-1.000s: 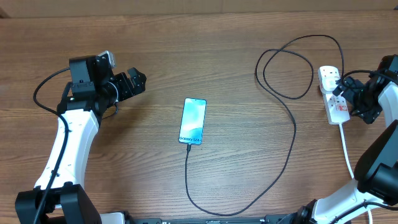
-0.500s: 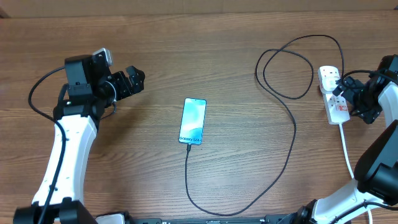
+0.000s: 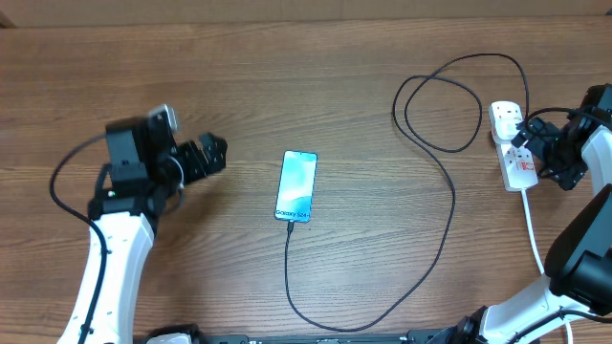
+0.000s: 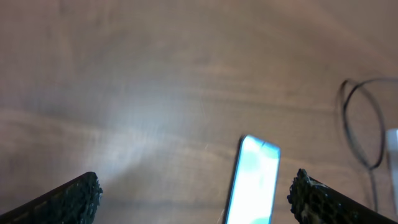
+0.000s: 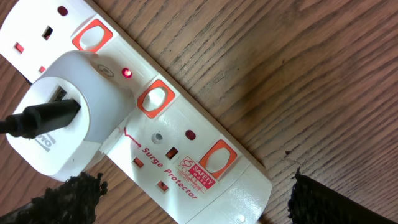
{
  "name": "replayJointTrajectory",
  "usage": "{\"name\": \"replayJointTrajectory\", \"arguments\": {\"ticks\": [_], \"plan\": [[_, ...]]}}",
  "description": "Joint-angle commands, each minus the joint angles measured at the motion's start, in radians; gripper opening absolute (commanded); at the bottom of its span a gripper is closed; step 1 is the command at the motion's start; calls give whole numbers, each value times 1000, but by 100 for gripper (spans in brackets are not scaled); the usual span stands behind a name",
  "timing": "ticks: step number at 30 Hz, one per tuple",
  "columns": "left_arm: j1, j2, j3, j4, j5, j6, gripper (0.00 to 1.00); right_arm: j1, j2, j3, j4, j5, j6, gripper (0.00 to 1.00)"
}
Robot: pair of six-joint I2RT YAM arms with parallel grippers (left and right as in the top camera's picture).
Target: Plug charger to phone and switch on socket
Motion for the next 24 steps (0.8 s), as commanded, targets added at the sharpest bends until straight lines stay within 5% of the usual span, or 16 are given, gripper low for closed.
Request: {"name": "replayJointTrajectory", "arguments": {"ticks": [1, 24], "plan": [[-1, -28, -73, 2, -7, 0, 100, 4, -30, 21, 6, -6, -8, 100], [-1, -48, -143, 1, -64, 25, 100, 4, -30, 21, 6, -6, -8, 100]]}}
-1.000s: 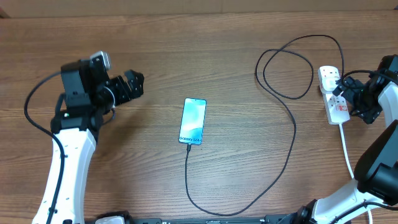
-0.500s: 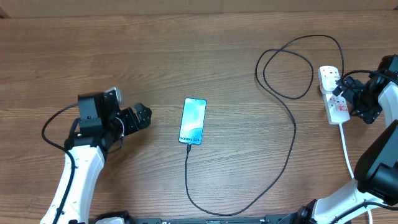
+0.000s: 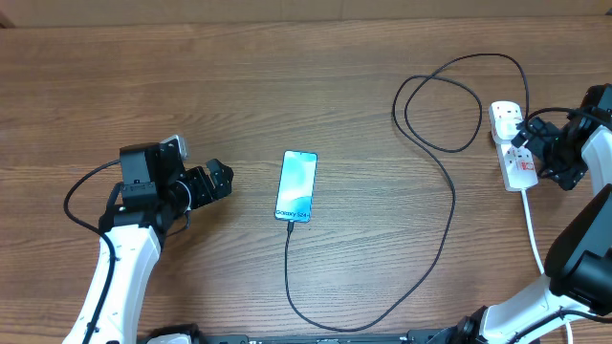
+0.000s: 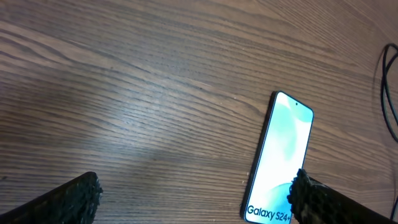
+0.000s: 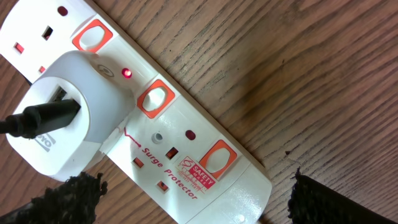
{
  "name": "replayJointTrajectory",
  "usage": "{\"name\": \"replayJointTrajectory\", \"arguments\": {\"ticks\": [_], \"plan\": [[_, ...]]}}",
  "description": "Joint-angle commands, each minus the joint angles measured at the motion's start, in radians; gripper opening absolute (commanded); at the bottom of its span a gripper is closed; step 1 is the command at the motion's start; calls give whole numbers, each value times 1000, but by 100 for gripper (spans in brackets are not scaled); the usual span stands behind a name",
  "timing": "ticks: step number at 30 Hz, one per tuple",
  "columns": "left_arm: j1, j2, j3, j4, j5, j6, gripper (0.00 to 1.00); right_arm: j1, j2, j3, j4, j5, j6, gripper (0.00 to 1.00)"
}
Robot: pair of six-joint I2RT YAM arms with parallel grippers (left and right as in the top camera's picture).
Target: Plug charger to phone and switch on socket
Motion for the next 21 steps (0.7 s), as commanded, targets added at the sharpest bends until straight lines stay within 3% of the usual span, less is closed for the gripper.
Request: {"name": "replayJointTrajectory", "arguments": {"ticks": [1, 7, 16, 21], "plan": [[-1, -36, -8, 3, -101, 27, 100, 4, -30, 21, 6, -6, -8, 100], [-1, -80, -8, 3, -212, 27, 100, 4, -30, 21, 6, -6, -8, 100], [-4, -103, -21, -31, -208, 35, 100, 4, -30, 21, 6, -6, -8, 100], [-32, -126, -59, 79, -176, 94, 99, 4, -30, 21, 6, -6, -8, 100]]}}
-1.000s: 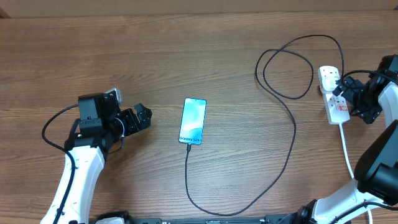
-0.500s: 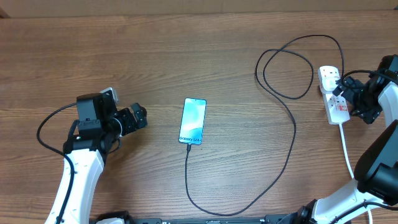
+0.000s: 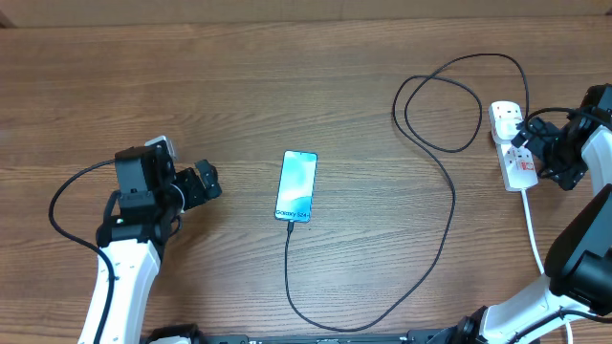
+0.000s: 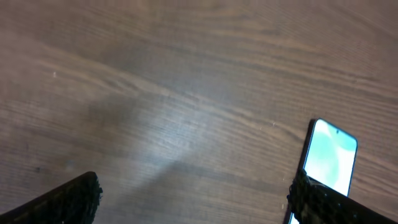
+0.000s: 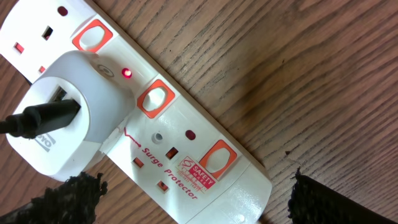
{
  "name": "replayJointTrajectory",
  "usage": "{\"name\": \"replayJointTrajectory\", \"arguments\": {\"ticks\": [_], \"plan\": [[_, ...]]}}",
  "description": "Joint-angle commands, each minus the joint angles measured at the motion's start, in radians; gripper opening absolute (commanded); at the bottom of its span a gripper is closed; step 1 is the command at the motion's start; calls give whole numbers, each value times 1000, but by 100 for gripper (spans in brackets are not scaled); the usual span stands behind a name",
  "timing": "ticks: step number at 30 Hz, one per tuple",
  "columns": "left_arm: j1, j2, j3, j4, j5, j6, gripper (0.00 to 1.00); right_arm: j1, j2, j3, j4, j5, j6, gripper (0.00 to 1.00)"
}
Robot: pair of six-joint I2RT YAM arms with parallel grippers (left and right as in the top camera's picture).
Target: Plug charger to phone and switch on socket
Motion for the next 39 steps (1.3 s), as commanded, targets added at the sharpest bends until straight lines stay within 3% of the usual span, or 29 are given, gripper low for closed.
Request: {"name": "replayJointTrajectory", "arguments": {"ticks": [1, 8, 16, 32, 39], "plan": [[-31, -42, -37, 78, 29, 79, 99, 3, -30, 21, 6, -6, -8, 100], [-82, -116, -172, 447, 146, 126, 100, 3, -30, 21, 6, -6, -8, 100], [-91, -215, -359, 694, 136, 135, 99, 3, -30, 21, 6, -6, -8, 100], [-91, -429, -671, 803, 136, 159, 100, 3, -30, 21, 6, -6, -8, 100], [-91, -533, -684, 729, 88, 159, 100, 3, -30, 21, 6, -6, -8, 100]]}}
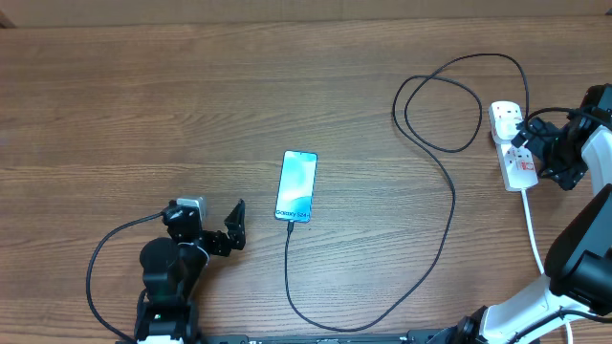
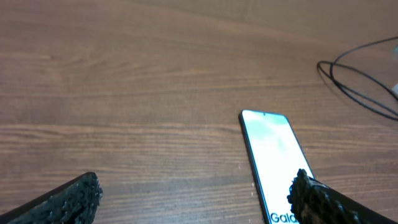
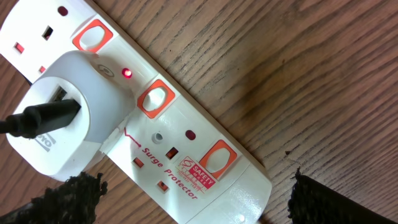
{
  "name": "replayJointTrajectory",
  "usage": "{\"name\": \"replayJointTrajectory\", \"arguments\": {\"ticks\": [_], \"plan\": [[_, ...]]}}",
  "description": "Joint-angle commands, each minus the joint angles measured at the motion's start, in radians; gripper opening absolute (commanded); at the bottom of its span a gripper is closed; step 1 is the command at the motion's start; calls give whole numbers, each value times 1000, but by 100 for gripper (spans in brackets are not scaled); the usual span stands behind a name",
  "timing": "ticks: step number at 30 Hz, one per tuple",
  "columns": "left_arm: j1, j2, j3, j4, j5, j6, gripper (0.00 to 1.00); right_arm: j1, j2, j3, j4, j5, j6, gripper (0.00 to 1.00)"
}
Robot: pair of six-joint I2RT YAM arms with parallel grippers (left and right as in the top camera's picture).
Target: Plug charger to phone and switch on socket
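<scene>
The phone lies face up at mid-table with its screen lit, and the black charger cable enters its near end. The cable loops right to the white adapter, which is plugged into the white power strip. A red light glows beside the adapter, next to an orange-framed switch. My right gripper hangs open just above the strip, one finger on each side. My left gripper is open and empty, low over the table, near-left of the phone.
The cable makes a wide double loop at the back right. The strip's white lead runs toward the front edge. The left arm's base stands at the front left. The wooden table is bare on the left.
My left arm has drawn back toward the table's front edge. Its gripper was level with the phone on the left and now sits near-left of it. The right gripper has not moved.
My left gripper stood open to the left of the plugged-in phone, shifting slightly from moment to moment. It is now back near the front edge. Throughout, my right gripper stayed open over the strip, with the red light on beside the adapter.
</scene>
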Motion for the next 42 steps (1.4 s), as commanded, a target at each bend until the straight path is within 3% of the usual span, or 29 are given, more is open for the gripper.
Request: {"name": "replayJointTrajectory", "arguments": {"ticks": [1, 13, 23, 30, 42], "plan": [[-3, -53, -3, -22, -42, 23, 99, 4, -30, 21, 5, -6, -8, 100], [-3, -402, -3, -424, -193, 22, 99, 4, -30, 21, 5, -6, -8, 100], [-3, -679, -3, -422, -216, 27, 99, 4, -30, 21, 5, -6, -8, 100], [-5, -684, -3, -425, -241, 102, 100, 4, -30, 21, 5, -6, -8, 100], [-5, -684, -3, -422, -240, 101, 100, 4, -30, 21, 5, -6, -8, 100]]}}
